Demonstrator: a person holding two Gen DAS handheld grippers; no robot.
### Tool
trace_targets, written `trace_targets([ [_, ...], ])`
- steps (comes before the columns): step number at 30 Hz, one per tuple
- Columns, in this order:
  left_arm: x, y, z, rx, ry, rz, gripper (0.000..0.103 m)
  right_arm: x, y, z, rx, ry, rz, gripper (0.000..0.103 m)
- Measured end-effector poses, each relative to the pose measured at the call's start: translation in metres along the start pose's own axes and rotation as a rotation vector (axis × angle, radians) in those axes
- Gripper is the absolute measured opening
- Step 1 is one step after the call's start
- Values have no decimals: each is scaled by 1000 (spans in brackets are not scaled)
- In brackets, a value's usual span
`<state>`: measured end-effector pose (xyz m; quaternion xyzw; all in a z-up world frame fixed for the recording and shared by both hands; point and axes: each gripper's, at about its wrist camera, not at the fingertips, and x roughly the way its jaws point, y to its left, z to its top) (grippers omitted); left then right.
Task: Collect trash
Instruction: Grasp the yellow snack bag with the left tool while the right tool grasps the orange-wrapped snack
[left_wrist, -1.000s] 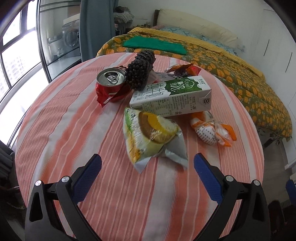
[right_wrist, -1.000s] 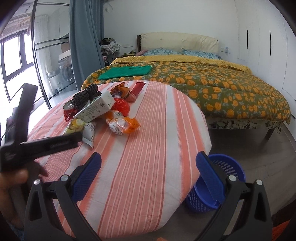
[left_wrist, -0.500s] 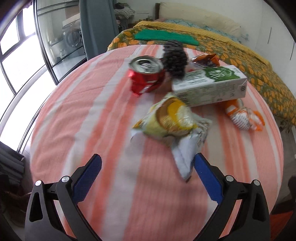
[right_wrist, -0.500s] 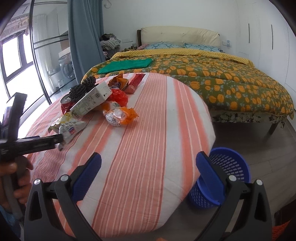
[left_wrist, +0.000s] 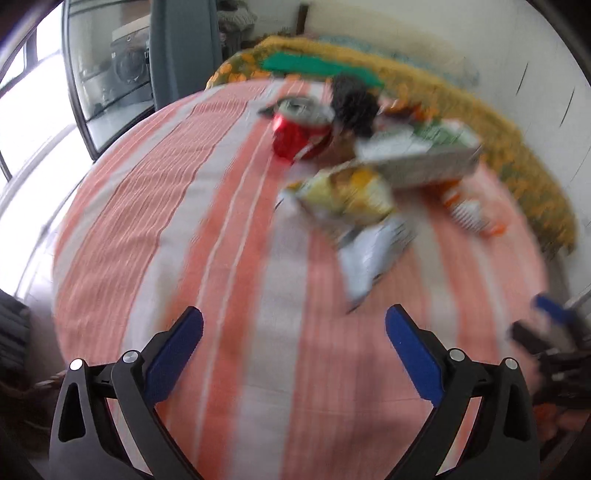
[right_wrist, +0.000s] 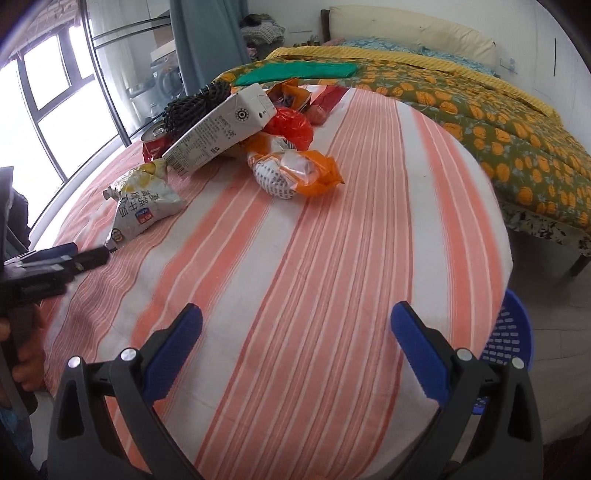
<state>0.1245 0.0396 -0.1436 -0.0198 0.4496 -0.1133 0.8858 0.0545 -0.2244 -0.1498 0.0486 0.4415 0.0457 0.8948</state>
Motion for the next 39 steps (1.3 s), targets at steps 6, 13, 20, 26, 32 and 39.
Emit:
trace_targets([
  [6, 15, -32, 35, -36, -41, -46, 98, 1, -15, 22, 2, -38, 17, 98],
  [13, 57, -47, 60, 0, 27, 97, 98, 23, -11, 74, -112, -43, 69, 98],
  [20, 52, -16, 63, 28, 29, 77, 90, 76, 3, 113, -198, 103, 122, 85],
  [26, 45, -5, 56, 71, 36, -20, 60, 74, 4, 107, -203, 145, 139, 55],
  [32, 25, -21, 41, 130, 9, -37, 45, 48, 8, 88, -199, 123, 181, 55],
  [39, -8, -51, 17, 181, -61, -22, 42, 16, 7, 68, -171, 75, 211, 54],
])
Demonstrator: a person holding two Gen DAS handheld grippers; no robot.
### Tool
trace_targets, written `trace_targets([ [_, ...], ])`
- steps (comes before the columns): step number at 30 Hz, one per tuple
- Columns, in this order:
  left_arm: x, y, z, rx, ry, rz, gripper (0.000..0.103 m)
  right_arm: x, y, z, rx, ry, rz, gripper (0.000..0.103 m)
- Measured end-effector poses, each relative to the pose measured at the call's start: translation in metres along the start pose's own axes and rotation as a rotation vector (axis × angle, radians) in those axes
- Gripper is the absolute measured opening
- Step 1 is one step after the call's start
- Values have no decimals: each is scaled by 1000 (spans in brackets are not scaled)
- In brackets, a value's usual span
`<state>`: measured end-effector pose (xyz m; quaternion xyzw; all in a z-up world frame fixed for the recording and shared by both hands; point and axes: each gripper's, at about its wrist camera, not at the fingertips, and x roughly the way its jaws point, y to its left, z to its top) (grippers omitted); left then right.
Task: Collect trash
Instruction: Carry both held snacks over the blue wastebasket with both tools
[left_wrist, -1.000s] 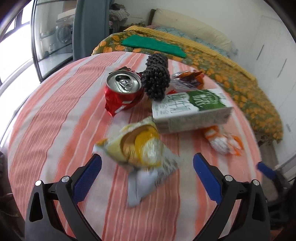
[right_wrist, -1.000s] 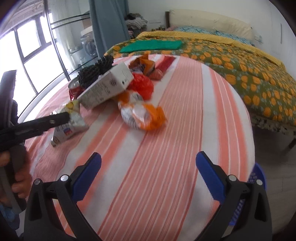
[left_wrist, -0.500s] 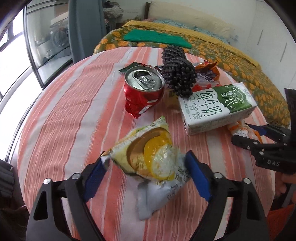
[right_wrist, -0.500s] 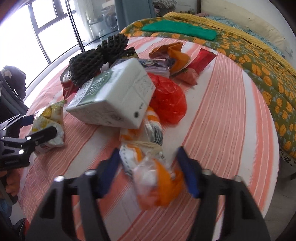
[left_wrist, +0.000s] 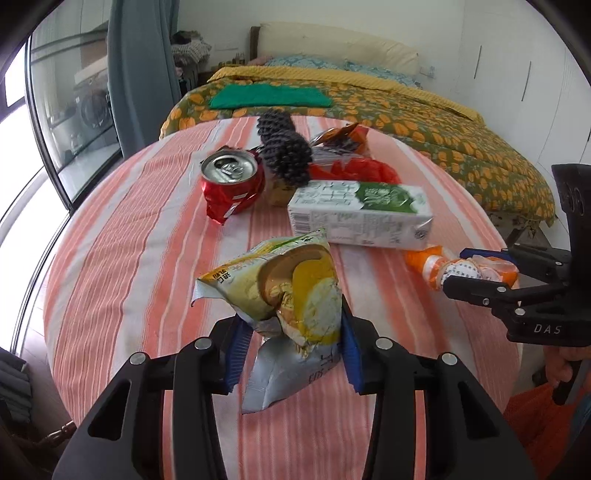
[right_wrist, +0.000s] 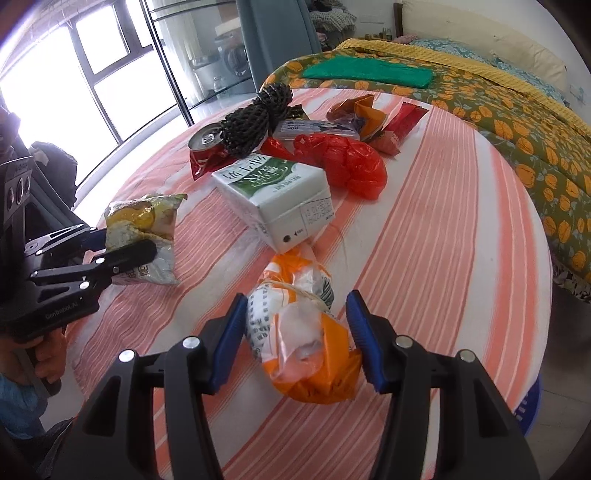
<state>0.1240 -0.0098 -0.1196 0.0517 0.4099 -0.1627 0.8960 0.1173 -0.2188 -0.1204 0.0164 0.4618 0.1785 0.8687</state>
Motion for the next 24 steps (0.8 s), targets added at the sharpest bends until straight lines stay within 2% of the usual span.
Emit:
trace_targets([
  [13, -38, -42, 0, 96, -85, 24, 42, -30, -13, -31, 81, -51, -10, 53],
  [24, -30, -73, 0, 98, -43, -92, 41, -59, -31, -44, 136, -141, -1, 51],
])
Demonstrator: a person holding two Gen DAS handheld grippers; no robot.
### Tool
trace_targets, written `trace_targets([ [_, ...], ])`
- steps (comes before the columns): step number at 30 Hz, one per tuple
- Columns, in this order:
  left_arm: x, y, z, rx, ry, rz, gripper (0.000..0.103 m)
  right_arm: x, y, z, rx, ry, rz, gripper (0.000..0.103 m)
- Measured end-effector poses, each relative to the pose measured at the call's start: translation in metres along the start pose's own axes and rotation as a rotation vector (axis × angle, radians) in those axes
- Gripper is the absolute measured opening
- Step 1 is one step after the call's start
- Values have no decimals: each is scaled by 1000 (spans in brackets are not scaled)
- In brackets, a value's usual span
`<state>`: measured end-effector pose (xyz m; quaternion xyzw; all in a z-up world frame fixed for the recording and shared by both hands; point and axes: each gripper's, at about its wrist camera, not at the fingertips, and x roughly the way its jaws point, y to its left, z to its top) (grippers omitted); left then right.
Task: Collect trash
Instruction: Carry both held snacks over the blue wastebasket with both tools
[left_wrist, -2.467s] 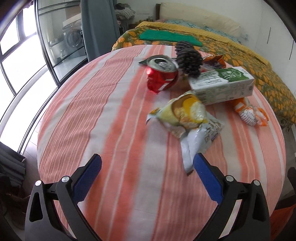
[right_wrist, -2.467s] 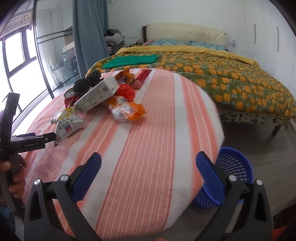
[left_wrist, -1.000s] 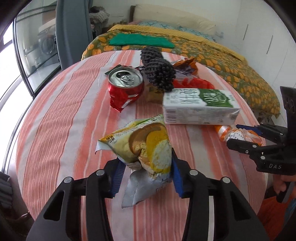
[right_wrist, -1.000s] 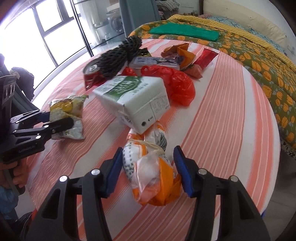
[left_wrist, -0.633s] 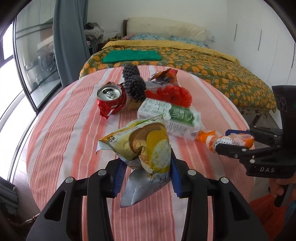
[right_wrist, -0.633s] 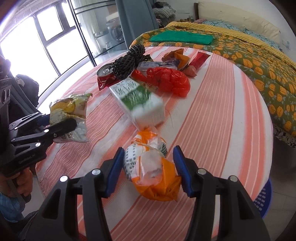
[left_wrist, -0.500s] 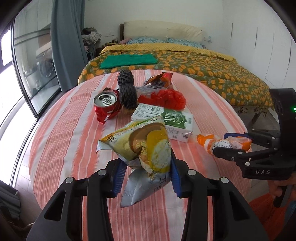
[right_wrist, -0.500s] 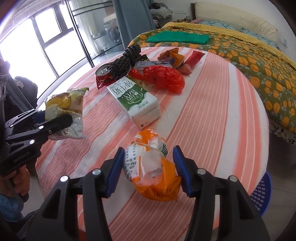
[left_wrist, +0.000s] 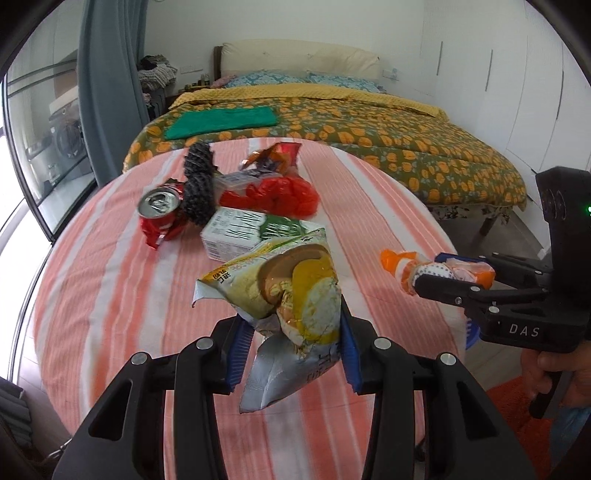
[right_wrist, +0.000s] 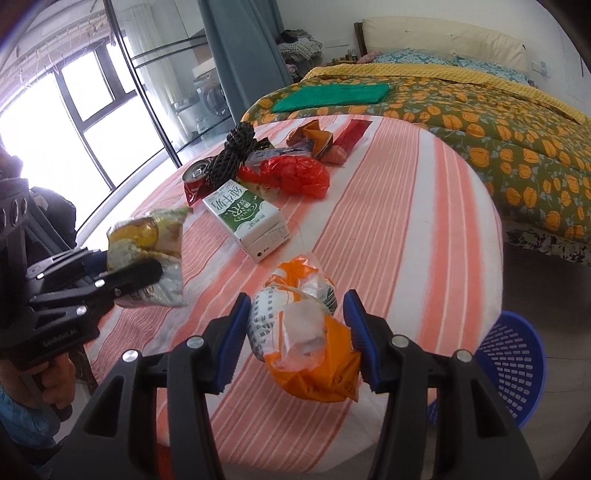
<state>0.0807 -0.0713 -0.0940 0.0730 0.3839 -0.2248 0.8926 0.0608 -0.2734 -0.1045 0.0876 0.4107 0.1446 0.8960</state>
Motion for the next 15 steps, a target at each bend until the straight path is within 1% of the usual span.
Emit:
trace_targets([
  [4, 12, -20, 0, 20, 23, -34, 41, 2, -17, -3, 49, -3, 3, 51],
  [6, 18, -28, 1, 19, 36, -48, 41, 8, -21, -7, 48, 8, -3, 52],
  [7, 20, -30, 0, 18, 41, -52, 41, 13, -22, -9, 41, 19, -7, 53],
  [9, 22, -32, -2, 17, 48, -50, 41, 25, -21, -13, 18, 72, -21, 57],
  [10, 22, -31, -3, 17, 50, -44, 41, 27, -22, -14, 9, 91, -26, 62],
  [11, 23, -30, -5, 16, 51, -41, 41, 29, -23, -14, 1, 106, -28, 64],
  [15, 24, -23, -9, -2, 65, -25, 41, 35, -17, -7, -58, 170, -45, 64],
])
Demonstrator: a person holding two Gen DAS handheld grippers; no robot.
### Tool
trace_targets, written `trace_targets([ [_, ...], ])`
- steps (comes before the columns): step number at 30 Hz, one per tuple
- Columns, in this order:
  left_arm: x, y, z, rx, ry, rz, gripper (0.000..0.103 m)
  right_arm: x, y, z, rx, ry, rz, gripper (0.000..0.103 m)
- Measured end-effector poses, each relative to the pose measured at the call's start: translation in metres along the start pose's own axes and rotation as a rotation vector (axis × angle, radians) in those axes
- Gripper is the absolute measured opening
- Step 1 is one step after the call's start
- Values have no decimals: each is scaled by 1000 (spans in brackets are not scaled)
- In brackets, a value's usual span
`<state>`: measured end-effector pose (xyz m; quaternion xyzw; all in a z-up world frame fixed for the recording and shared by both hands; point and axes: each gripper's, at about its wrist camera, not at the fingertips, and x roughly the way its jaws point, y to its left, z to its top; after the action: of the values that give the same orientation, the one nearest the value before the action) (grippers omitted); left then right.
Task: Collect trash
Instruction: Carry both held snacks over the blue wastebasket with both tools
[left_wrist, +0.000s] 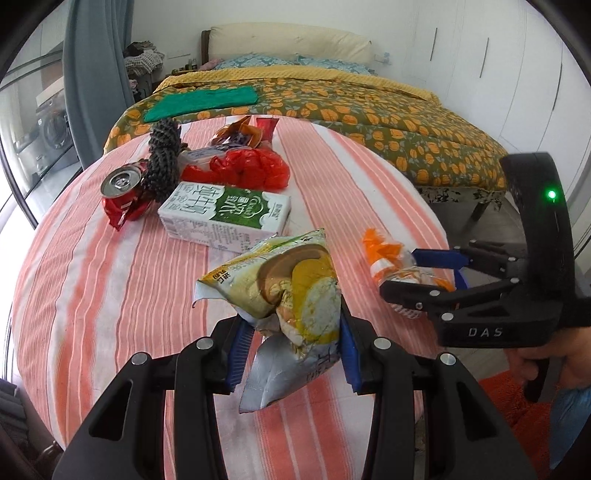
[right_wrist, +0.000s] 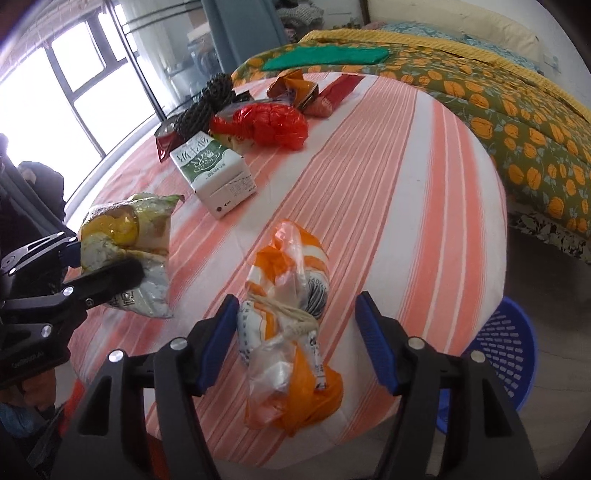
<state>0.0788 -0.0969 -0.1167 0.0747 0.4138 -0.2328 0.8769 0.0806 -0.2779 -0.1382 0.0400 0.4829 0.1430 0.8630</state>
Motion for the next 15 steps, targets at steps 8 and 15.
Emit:
trace_targets([
  [8, 5, -16, 3, 31, 20, -33, 41, -10, -5, 6, -5, 12, -4, 46],
  [15, 25, -101, 28, 110, 64, -256, 41, -76, -104, -21, 189, -110, -121, 46],
])
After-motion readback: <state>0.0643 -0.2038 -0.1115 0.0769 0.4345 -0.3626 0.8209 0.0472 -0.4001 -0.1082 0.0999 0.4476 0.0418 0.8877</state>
